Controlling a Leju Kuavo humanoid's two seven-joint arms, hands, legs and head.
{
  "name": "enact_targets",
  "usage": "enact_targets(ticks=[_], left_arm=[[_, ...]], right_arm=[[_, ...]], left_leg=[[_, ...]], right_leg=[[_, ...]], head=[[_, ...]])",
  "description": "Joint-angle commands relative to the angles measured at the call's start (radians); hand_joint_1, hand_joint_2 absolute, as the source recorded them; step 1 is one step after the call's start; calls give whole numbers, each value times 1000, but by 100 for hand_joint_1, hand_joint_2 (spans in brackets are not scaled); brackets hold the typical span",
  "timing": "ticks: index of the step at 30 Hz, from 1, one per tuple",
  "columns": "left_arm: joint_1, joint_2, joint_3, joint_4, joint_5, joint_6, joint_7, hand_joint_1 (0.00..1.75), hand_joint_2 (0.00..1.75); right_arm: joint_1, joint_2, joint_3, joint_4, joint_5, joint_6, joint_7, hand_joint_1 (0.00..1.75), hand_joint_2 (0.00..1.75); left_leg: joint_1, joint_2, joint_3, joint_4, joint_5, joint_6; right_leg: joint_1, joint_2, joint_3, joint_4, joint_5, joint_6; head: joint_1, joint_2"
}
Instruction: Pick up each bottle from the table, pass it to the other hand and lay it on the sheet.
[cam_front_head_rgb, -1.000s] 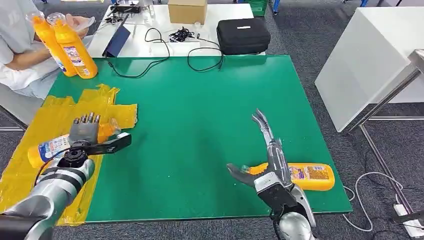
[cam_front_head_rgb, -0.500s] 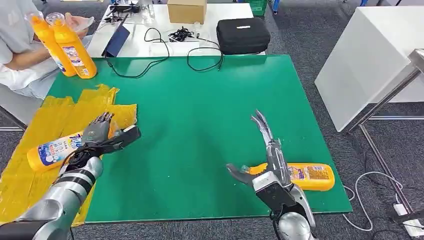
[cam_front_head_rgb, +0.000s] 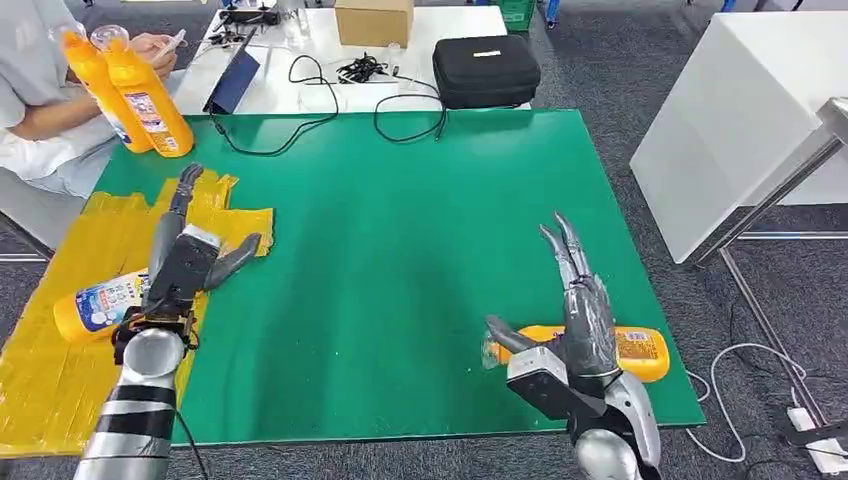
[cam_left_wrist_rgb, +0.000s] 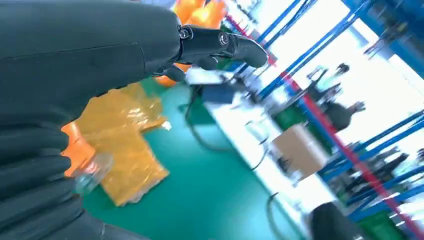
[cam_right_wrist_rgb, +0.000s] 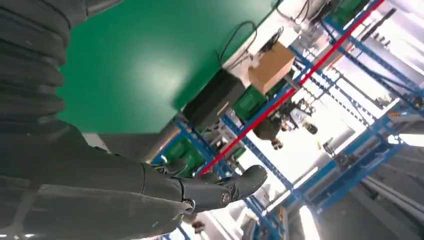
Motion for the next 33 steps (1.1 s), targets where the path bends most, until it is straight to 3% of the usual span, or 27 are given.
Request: enact_targets(ticks=[1,3,4,5,6,7,12,15,27,33], left_arm=[[163,-48,-30,-268,125,-52,-43,0,175],[199,-48,-53,-291,135,-66,-51,0,175],[202,-48,-57,-292,135,-66,-49,0,175],[202,-46,-64,-289,165,-82,-57,0,175],[197,-39,-82,-278,205,-106,-75,0,175],[197,-40,-88,-273,221,-110,-81,0,175],[208,-35,-120,-268,275,-128,-92,0,175],[222,-42,-131,-284,310,-137,-101,0,175],[217,-51,-148,-263,335,-140,-97,0,175],[232,-55,-155,-262,321,-129,-88,0,175]], right_arm=[[-1,-183,-7,17,191,91,79,0,175],[21,-297,-30,37,202,145,70,0,175],[29,-307,-46,42,187,142,54,0,175],[37,-349,-39,39,209,155,20,0,0],[65,-436,-48,26,122,216,-26,0,0],[86,-460,-76,19,116,218,-32,0,175],[183,-512,-172,4,103,249,-51,0,175],[232,-488,-205,11,113,235,-40,0,175],[274,-498,-204,32,129,219,1,0,175],[217,-452,-209,93,173,201,54,0,175]], left_leg=[[1,2,4,0,-2,-1],[0,1,6,0,-3,-1],[0,0,5,0,-2,0],[1,-2,8,0,-4,0],[0,-3,5,0,-2,0],[-1,-5,3,0,-1,1],[-4,-9,4,0,-3,2],[-3,-8,5,1,-5,2],[-3,-7,7,0,-5,3],[-3,-5,6,-1,-4,4]], right_leg=[[1,1,4,-1,-1,0],[0,-1,7,-2,-2,0],[1,-2,6,-2,-2,1],[1,-4,9,-2,-4,1],[0,-4,6,-2,-3,1],[-1,-5,5,-1,-3,2],[-4,-7,7,-1,-5,4],[-3,-6,9,-1,-7,5],[-3,-6,10,-2,-7,6],[-3,-4,8,-3,-5,6]], head=[[0,0],[0,0],[0,0],[0,0],[0,0],[0,0],[0,0],[0,0],[0,0],[0,0]])
